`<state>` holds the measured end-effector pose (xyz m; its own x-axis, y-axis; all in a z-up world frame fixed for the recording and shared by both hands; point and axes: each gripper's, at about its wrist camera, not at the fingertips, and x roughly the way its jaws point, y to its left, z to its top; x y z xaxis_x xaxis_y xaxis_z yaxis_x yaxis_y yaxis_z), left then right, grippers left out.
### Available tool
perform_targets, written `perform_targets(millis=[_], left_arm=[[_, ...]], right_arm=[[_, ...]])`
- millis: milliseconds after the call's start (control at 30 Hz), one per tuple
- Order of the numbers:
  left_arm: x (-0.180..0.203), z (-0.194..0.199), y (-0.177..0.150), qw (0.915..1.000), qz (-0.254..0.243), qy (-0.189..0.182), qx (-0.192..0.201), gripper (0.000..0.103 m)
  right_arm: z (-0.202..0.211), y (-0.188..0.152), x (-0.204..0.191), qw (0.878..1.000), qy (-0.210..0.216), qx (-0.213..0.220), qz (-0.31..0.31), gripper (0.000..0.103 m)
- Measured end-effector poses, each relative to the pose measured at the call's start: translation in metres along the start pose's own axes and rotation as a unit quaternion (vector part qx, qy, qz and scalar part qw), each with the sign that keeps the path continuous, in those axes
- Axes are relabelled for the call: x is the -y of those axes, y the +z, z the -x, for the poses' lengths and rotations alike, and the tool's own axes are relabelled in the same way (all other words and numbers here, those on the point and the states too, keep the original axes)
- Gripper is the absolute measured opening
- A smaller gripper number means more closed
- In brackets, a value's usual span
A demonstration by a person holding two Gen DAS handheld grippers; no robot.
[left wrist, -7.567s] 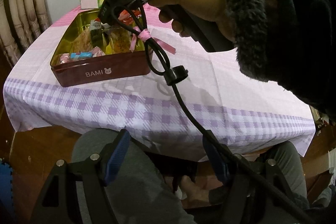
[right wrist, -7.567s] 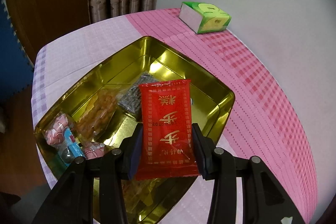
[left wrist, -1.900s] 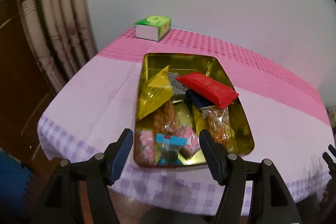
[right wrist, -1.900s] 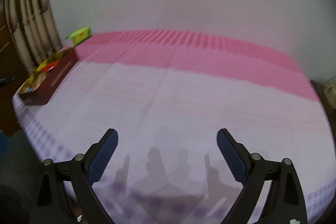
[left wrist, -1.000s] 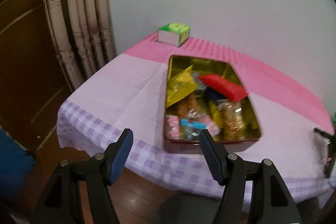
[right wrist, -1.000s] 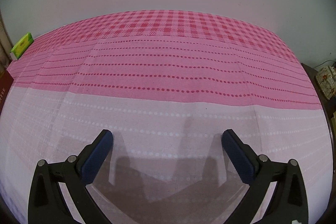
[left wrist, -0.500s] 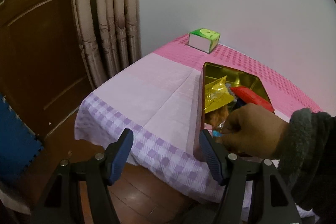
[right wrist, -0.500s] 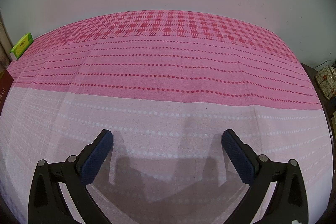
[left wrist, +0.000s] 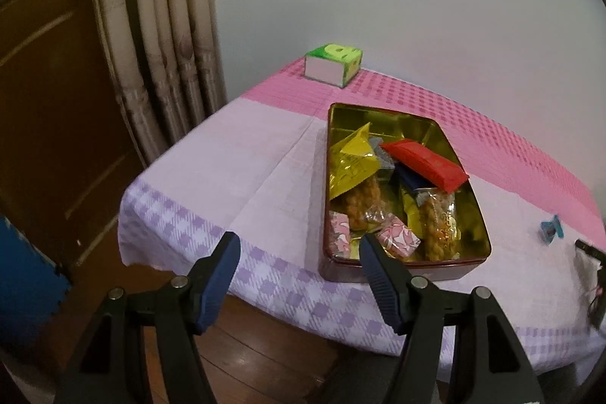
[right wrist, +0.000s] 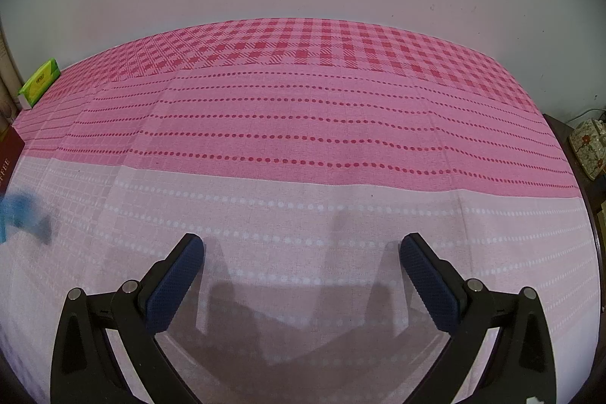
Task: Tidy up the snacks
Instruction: 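Reach the right gripper to the second blue-wrapped candy and grasp it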
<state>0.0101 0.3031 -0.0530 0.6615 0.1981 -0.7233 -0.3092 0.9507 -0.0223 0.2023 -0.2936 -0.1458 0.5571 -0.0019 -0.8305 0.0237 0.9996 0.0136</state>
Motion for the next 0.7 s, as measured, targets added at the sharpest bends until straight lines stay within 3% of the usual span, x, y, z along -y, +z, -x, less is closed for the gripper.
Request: perform_targets(millis=[300,367,433,467,567,700], left_arm=[[0.052,0.02,-0.011,0.9936,-0.107,0.007,0.035,0.067],[0.058,0.024,-0.012,0.9915,-0.122,-0.001,0.046,0.067],[0.061,0.023,-0.013,0.9906,-0.128,0.006,0.048,0.067],[0.062,0.021,-0.014,0.9904,-0.129,0.008,0.047,0.067],[0.064,0.014,-0.016,0.9902,-0.135,0.009,0.035,0.067],[0.06,0.015,-0.015,0.9911,-0.128,0.004,0.036,0.067]], right_arm=[[-0.008,0.009,-0.004,1.0,-0.003,-0.001,-0.008,0.103],[-0.005,0.017,-0.012,0.999,0.02,-0.027,-0.007,0.103],[0.022,0.019,-0.035,0.998,0.055,0.026,0.009,0.103],[0.027,0.019,-0.05,0.998,0.053,0.029,0.023,0.103],[0.019,0.017,-0.109,0.995,0.062,-0.016,0.077,0.102],[0.006,0.015,-0.144,0.997,0.026,-0.014,0.074,0.102]])
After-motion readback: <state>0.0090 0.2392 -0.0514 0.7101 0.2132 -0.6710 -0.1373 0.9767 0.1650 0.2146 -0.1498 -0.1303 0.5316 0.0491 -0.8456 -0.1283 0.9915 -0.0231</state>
